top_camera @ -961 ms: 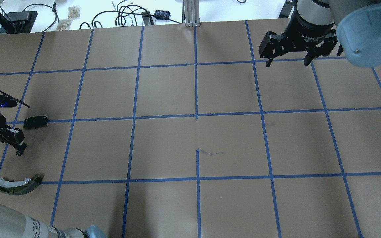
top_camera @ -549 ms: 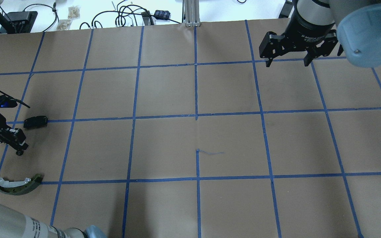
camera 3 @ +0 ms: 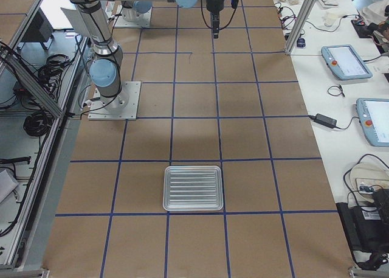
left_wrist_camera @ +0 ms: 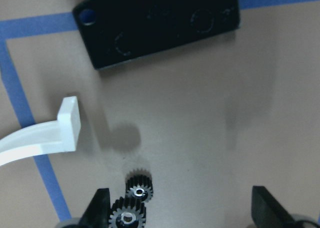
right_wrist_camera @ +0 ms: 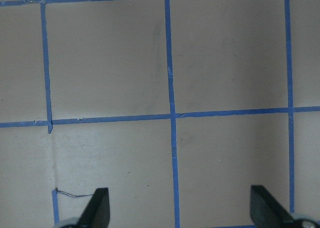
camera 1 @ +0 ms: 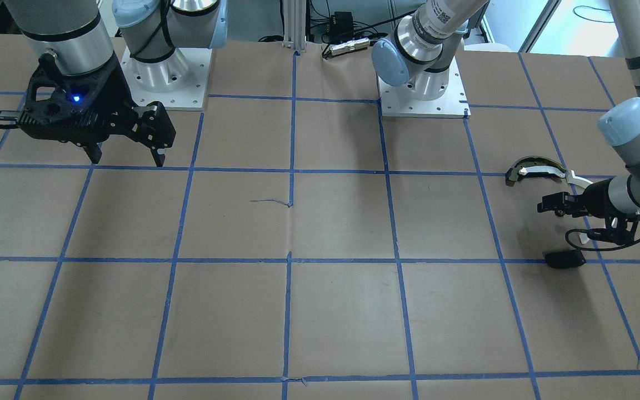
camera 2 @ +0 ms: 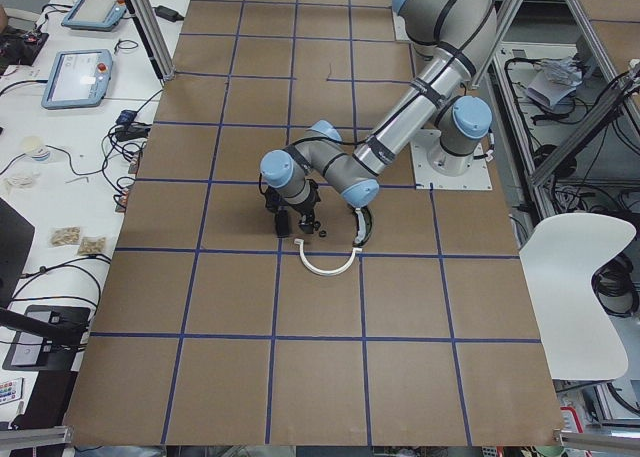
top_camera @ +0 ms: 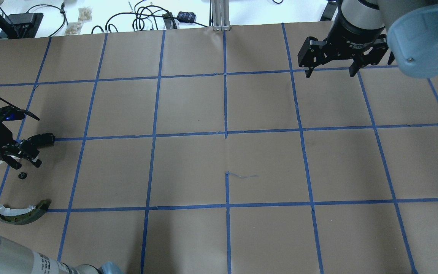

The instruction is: Place bearing gear from tray to pile

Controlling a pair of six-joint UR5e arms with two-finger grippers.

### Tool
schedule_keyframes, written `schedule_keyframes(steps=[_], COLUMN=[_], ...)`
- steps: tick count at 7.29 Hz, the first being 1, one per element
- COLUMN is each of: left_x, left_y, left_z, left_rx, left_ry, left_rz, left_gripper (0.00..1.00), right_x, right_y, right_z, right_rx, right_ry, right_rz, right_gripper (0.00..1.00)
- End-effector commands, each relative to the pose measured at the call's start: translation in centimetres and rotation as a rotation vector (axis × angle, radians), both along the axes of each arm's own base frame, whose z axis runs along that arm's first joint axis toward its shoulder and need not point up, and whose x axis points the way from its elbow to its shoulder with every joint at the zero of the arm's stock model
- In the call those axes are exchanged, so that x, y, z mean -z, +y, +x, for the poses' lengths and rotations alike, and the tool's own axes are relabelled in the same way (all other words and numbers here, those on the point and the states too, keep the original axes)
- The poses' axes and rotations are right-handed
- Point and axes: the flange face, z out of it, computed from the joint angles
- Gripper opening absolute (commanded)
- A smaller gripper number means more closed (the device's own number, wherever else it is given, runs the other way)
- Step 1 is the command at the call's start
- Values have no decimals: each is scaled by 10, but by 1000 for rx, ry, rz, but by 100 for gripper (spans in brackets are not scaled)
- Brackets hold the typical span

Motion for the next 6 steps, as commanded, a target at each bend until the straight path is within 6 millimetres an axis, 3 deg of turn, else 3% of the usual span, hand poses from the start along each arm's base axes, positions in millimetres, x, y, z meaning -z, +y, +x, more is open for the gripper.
schedule_keyframes(steps=[1, 2, 3, 4, 5, 6], left_x=[-1, -3, -2, -2, -4, -5], left_y=[0, 0, 0, 0, 0, 0], left_z=[-8, -6, -5, -4, -3, -3], left_rx=[-10, -11, -13, -13, -12, -14], left_ry=[4, 1, 0, 0, -2, -2], left_rz=[16, 12, 11, 11, 9, 11], left_gripper=[100, 100, 85, 77, 79, 96], right_x=[0, 0, 0, 0, 0, 0], right_y=[0, 0, 0, 0, 0, 0], right_z=[0, 0, 0, 0, 0, 0], right_rx=[0, 0, 0, 0, 0, 0], right_ry=[0, 0, 0, 0, 0, 0], right_rz=[0, 0, 0, 0, 0, 0], right_gripper=[100, 100, 100, 100, 100, 100])
